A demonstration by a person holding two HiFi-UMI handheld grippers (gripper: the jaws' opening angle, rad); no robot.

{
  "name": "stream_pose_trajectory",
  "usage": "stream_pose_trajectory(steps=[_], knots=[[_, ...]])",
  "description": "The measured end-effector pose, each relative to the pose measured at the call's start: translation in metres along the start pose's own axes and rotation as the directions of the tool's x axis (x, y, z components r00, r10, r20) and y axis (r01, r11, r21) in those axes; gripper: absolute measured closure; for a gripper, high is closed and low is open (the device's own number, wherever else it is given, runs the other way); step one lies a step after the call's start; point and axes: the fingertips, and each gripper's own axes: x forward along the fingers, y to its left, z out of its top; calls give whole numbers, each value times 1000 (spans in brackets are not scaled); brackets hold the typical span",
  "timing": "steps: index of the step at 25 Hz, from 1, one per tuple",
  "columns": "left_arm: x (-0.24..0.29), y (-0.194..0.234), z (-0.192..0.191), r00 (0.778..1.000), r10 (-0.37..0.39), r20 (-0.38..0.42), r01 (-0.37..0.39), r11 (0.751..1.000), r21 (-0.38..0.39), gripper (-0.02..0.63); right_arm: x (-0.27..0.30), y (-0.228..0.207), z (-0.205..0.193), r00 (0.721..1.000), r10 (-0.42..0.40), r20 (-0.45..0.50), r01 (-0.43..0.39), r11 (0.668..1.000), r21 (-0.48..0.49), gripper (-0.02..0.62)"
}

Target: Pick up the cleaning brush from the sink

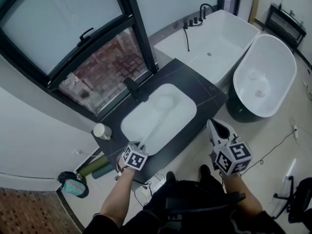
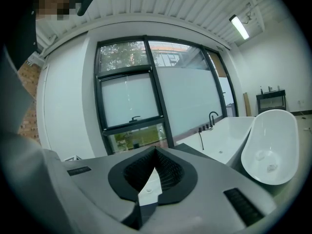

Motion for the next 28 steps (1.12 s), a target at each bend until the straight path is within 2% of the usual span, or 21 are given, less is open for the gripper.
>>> stream_pose_trajectory(steps=[3,6,10,13,16,19,23,25,28], knots=[[-34,-36,21,998,52,22,-52,999,-14,529,-17,-28,11,998,55,14,-55,998,7,621],[-64,-83,55,993,106,59,-99,989,-112,529,-40,-68,29,993,113,30,-112,993,-28,621],[-105,-146,101,975,189,119,-152,952,-264,529,-71,-112,49,972,233,-12,-233,967,-105,621],[-131,-185,127,955,221,196,-139,921,-363,529,-86,-132,64,960,281,-17,-281,958,-59,621],[-160,-221,123,942,266,207,-166,901,-400,529,-103,-128,76,946,325,7,-323,944,-70,621],[-184,-248,100,932,318,174,-223,881,-417,529,-120,-110,74,934,356,-12,-356,931,-77,621],[-203,-282,67,925,347,159,-257,874,-413,528,-152,-72,61,917,397,-32,-398,912,-96,623],[-204,-312,67,917,357,179,-253,867,-429,529,-170,-74,46,906,420,-55,-424,898,-120,621],[-207,-372,75,915,368,165,-263,854,-450,529,-199,-101,22,883,458,-99,-467,880,-92,621]])
